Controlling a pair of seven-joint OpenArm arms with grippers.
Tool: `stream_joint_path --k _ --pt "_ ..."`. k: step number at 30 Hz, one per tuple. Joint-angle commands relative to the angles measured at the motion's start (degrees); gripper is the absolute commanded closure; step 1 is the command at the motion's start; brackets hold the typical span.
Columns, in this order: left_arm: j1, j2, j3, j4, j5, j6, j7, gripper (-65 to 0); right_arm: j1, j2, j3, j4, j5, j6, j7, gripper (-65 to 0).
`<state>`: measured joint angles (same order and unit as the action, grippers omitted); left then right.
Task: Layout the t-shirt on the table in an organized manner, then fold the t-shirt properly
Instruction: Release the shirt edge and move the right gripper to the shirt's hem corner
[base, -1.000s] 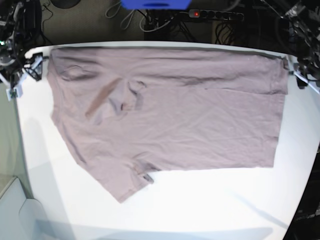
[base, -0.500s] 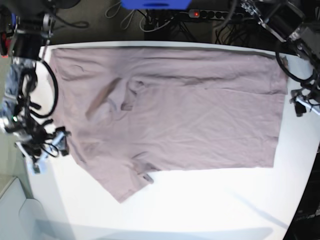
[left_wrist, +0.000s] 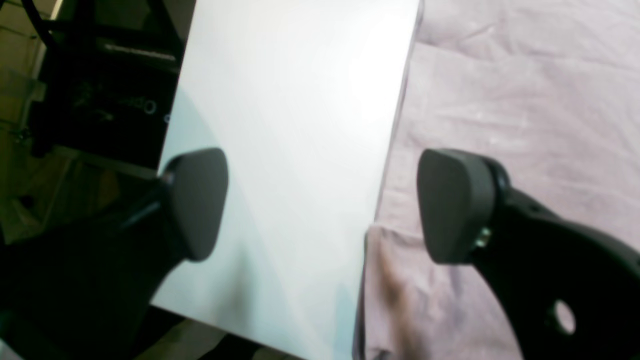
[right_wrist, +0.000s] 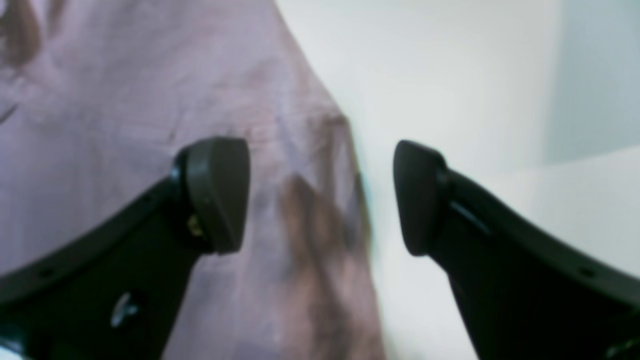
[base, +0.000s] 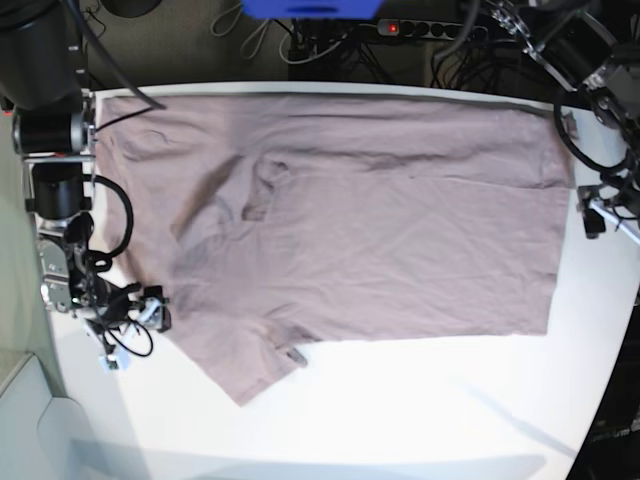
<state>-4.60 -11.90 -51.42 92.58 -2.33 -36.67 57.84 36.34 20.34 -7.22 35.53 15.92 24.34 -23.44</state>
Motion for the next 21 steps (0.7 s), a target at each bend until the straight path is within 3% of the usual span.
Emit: stream_joint_path --k 1,4,16,18,21 --pt "-0.45 -1.07 -0.14 1.01 -0.35 0.14 -0.92 -58.1 2.48 0.72 -0.2 -0.58 0.56 -1.52 2.56 -45.2" --pt "-0.37 -1.07 -0.14 1.01 -0.35 0.14 -0.92 -58.1 2.39 1.07 -2.23 -2.25 0.56 -4.6 6.17 -45.2" --pt "-0.63 -1.07 -0.05 0.3 -0.35 0.14 -0.92 -58.1 0.28 0.28 -5.74 -2.43 0.65 -4.78 7.05 -44.5" --pt "-0.63 -1.07 0.03 0.22 -0.35 0.14 -0.92 -58.1 -0.51 0.01 -5.74 -2.43 0.65 -4.78 7.13 -42.3" --pt "-0.63 -1.07 0.12 0.22 -0.35 0.14 -0.92 -58.1 -0.86 -0.16 -5.74 -2.43 0.65 -4.78 7.22 -33.4"
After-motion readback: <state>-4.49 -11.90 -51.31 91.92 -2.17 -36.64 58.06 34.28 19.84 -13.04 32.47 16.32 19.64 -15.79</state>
